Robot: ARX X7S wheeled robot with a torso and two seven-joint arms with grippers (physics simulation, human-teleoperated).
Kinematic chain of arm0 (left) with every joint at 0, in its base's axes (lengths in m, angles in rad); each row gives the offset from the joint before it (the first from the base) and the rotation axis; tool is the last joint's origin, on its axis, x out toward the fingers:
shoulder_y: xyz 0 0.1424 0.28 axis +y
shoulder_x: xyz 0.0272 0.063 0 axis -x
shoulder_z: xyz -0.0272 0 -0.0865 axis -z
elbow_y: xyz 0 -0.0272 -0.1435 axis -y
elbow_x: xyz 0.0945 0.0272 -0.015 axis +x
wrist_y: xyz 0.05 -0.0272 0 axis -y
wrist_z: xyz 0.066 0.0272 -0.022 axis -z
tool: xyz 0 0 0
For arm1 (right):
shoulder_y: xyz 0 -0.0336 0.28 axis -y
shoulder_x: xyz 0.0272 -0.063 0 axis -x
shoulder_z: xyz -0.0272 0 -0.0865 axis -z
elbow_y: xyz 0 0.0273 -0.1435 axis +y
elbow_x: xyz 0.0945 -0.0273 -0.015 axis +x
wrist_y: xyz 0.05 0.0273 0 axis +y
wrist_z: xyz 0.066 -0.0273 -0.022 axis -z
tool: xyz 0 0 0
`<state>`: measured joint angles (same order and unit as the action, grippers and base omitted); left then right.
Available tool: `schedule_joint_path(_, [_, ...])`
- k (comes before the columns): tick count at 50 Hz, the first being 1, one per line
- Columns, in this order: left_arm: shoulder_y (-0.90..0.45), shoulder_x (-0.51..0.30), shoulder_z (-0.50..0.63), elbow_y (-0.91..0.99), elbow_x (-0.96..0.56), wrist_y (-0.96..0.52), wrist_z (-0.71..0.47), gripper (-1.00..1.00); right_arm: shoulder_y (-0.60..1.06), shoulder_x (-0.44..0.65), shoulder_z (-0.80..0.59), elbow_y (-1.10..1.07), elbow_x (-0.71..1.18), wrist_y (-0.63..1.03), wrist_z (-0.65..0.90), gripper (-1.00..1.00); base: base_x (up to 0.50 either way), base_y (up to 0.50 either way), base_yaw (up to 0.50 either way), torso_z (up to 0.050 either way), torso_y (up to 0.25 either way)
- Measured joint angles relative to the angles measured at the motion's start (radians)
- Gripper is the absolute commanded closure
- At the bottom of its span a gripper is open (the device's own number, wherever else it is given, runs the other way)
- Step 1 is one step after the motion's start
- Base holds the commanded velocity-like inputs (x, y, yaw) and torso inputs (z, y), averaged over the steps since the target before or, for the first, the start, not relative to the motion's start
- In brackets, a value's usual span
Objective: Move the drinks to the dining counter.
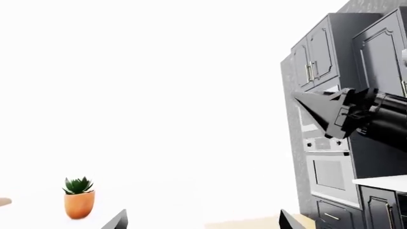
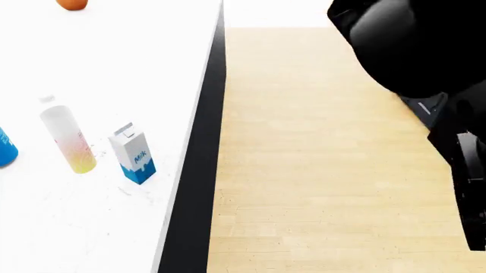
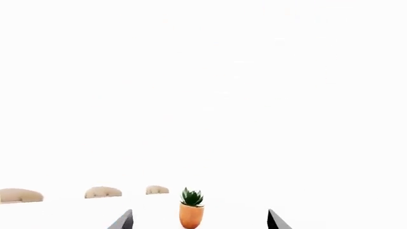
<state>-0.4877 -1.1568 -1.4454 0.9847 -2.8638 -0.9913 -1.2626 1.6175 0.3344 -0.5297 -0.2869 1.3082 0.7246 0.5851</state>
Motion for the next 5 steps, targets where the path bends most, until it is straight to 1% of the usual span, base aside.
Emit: schedule_joint_path(5, [-0.003,-0.013,0.01,0.002,0.013,0.014,0.011,-1.0,0.04,0.029,0.033,-0.03,0.034,0.019,0.059,-1.0,0.0,0.0,0.0,0.0,0.0])
